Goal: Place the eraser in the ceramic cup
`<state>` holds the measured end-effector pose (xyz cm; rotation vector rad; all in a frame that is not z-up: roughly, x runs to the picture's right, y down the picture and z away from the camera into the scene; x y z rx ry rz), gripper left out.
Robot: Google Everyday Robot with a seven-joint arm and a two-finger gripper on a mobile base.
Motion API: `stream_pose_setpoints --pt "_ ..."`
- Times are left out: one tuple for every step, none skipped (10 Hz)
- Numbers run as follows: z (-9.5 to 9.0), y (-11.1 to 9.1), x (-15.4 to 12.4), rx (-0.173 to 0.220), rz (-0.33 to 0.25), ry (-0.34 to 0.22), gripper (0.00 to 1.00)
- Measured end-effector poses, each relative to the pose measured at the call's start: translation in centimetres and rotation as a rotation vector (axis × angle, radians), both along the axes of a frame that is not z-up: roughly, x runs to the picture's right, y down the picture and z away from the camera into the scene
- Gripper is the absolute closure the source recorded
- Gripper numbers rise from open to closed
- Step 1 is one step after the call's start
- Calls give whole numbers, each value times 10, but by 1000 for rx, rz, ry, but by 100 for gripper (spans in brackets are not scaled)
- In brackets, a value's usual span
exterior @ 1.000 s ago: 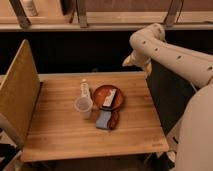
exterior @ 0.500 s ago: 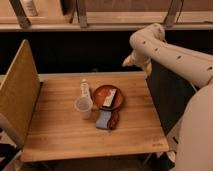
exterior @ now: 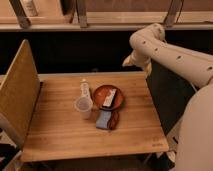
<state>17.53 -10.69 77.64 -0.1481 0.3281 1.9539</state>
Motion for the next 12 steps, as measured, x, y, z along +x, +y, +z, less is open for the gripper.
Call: stream_pose_setpoints --pt "0 0 0 0 -1 0 20" --pt "-1 1 -3 0 -12 -9 20" --pt "-3 7 -18 -11 -48 -39 20" --pt "-4 15 -32 -28 -76 -63 20" --pt "-5 25 -49 -49 -110 -92 20" --pt "-6 34 -58 -68 -130 -111 20" --pt "-7 41 -65 -81 -141 -127 20" --pt "-6 44 -70 -89 -146 -139 20" --pt "-4 48 -80 -99 -144 -159 20" --pt "6 56 -106 -125 -147 -204 20" --pt "13 61 -123 -147 -159 -221 20" --pt "15 65 -134 -159 -163 -237 20"
